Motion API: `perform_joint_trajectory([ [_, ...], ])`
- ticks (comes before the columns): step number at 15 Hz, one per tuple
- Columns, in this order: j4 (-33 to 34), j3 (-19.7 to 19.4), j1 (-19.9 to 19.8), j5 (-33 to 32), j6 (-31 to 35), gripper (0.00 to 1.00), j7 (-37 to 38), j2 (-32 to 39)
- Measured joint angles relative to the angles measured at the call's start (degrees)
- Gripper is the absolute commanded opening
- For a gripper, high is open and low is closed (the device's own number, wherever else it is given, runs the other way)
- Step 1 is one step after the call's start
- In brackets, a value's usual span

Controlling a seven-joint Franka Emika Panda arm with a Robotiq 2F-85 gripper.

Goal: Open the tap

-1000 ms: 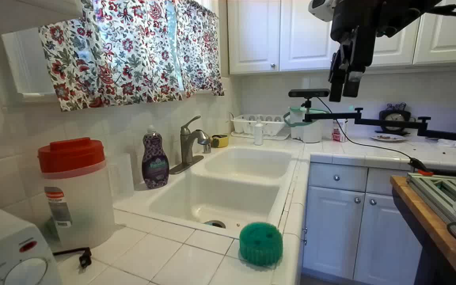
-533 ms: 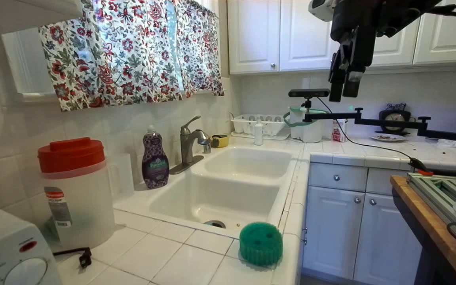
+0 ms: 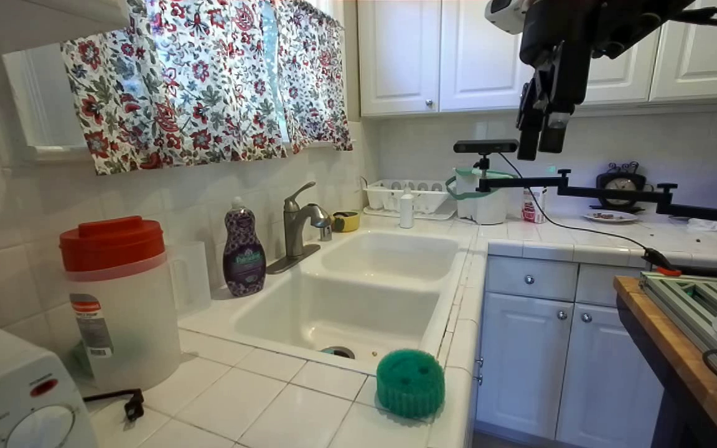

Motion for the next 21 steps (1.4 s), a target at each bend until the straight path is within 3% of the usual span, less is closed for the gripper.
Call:
perform_joint_trajectory([
  [12,0.04,-0.02,-0.13,0.02,0.41,1.00,0.08,0.00],
  [21,1.67,-7.02,-4.92,6.84,14.28,1.00,0.87,0.11],
])
